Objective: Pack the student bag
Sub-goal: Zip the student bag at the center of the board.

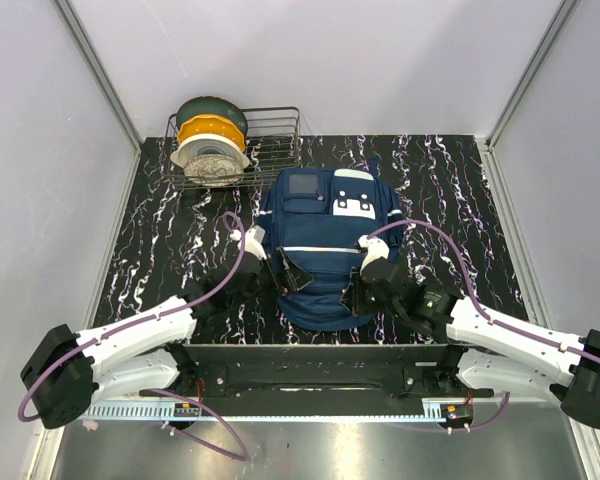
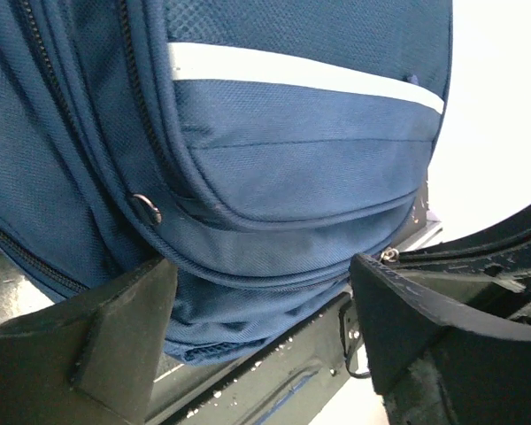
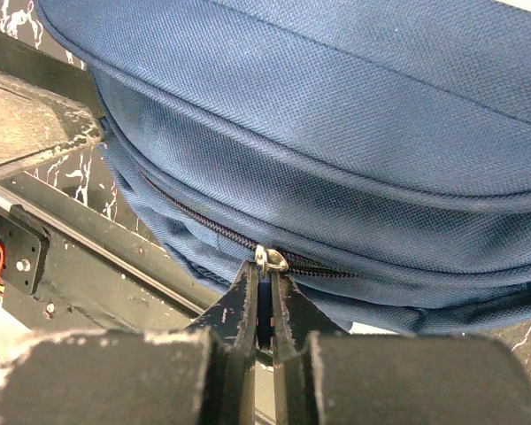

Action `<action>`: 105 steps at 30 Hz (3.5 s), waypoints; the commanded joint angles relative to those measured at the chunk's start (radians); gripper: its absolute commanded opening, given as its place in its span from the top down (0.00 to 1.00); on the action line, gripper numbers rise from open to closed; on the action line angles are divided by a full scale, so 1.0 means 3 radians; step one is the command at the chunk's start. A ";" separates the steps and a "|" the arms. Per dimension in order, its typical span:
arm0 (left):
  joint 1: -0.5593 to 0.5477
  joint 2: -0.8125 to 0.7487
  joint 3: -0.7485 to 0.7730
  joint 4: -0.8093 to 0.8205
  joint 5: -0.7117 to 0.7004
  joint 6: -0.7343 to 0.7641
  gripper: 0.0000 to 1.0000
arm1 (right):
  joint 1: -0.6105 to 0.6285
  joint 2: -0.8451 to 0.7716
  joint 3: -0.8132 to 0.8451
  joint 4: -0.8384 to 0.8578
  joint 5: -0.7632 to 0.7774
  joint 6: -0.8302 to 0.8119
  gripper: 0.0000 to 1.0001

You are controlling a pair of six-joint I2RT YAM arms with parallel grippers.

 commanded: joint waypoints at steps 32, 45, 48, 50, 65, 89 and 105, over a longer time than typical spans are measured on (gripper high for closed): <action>-0.0384 0.0314 0.0334 -0.0199 -0.1196 -0.0253 0.74 | -0.0006 -0.0153 0.0081 0.0348 -0.0151 -0.0047 1.00; 0.0475 -0.0616 0.0283 -0.1063 -0.1074 0.0335 1.00 | -0.0011 -0.0384 -0.0062 -0.0485 0.0580 -0.0022 1.00; 0.0756 -0.0800 0.0329 -0.1237 -0.0885 0.0545 1.00 | -0.0011 -0.0373 -0.0093 -0.0541 0.0733 0.0121 1.00; 0.1000 -0.0882 0.0350 -0.1314 -0.0772 0.0667 1.00 | -0.0011 -0.0353 -0.0072 -0.0582 0.0866 0.0168 1.00; 0.1800 -0.1010 0.0334 -0.1401 0.0476 0.1031 1.00 | -0.0630 -0.0439 -0.0276 0.0146 0.0939 -0.0010 1.00; 0.0083 -0.1641 -0.0070 -0.1499 -0.0770 -0.0743 0.05 | -0.0227 -0.0057 -0.0068 0.0574 0.0057 -0.0089 1.00; -0.0261 -0.1210 -0.0315 -0.0859 -0.1375 -0.1091 0.36 | 0.0745 0.0394 0.0086 0.0864 0.0600 0.0127 1.00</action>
